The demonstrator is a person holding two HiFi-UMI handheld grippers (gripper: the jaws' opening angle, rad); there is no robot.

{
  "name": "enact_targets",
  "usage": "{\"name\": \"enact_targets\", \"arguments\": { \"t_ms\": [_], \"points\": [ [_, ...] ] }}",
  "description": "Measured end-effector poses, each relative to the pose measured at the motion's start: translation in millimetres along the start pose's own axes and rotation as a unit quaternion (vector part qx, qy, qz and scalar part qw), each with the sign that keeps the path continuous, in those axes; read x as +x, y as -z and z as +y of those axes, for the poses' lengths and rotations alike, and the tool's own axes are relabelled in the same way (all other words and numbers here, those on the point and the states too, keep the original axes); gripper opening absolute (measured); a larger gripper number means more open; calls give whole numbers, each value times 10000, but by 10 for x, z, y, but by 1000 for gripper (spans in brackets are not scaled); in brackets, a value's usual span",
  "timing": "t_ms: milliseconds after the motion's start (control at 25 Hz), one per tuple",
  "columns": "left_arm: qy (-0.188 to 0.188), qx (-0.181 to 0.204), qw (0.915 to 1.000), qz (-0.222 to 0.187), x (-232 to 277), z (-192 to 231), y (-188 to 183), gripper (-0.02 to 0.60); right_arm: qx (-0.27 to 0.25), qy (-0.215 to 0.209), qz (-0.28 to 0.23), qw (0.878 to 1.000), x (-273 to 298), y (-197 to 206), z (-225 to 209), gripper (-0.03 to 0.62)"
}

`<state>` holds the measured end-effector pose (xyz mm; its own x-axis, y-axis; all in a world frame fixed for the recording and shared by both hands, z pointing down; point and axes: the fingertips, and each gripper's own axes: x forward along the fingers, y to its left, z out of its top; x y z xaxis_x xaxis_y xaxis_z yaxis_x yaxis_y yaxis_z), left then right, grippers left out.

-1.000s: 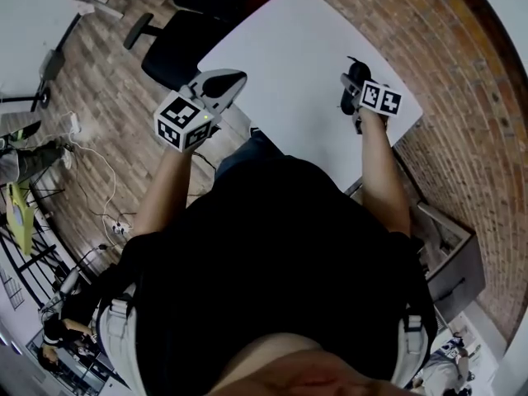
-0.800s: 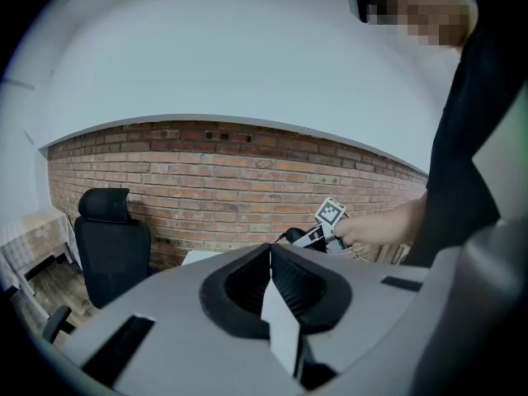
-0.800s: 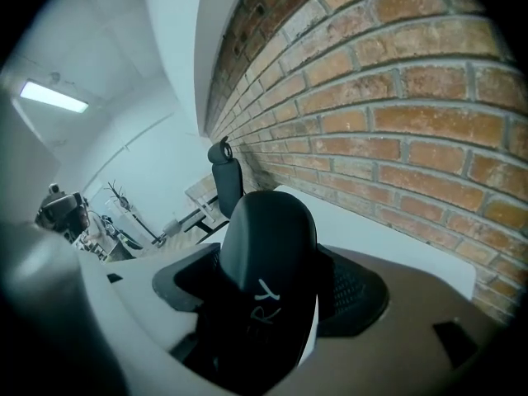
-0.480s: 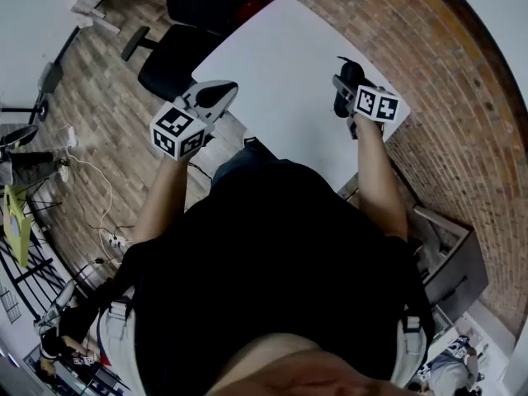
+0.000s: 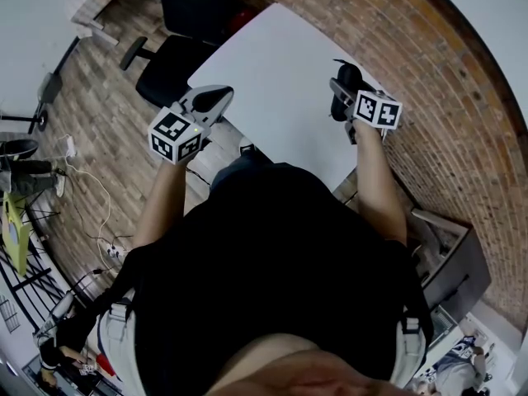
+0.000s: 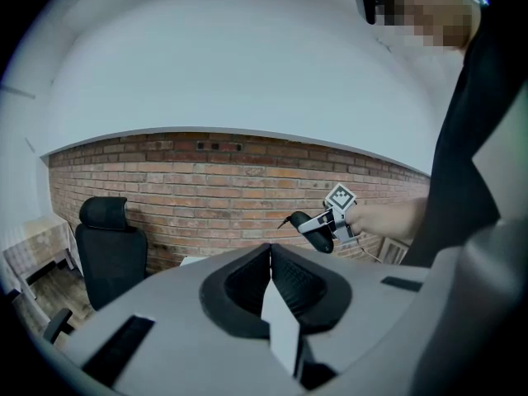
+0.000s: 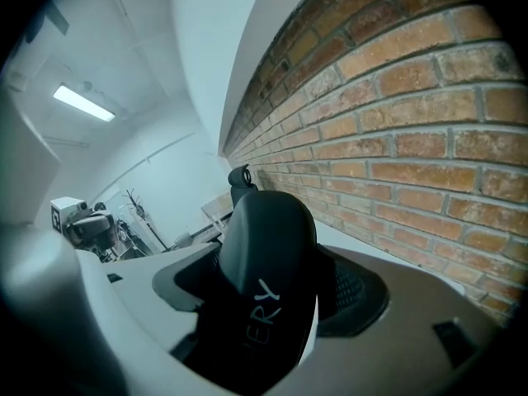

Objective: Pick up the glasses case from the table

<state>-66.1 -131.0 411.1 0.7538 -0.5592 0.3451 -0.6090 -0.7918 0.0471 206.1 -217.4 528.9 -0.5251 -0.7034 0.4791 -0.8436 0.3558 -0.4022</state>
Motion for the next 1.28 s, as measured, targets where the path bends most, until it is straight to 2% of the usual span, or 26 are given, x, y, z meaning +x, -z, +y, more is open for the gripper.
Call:
{"name": "enact_targets", "arguments": {
  "t_ms": [720,1280],
  "points": [
    [-145,74,9999,-42,-281,-334,57,11,-295,-432,-504,9974,-701,-171,489,354],
    [-134,107,9998,-31,-287,-571,72,12,-335,-570,-857,9941,-1129,-203,571,353]
  ]
}}
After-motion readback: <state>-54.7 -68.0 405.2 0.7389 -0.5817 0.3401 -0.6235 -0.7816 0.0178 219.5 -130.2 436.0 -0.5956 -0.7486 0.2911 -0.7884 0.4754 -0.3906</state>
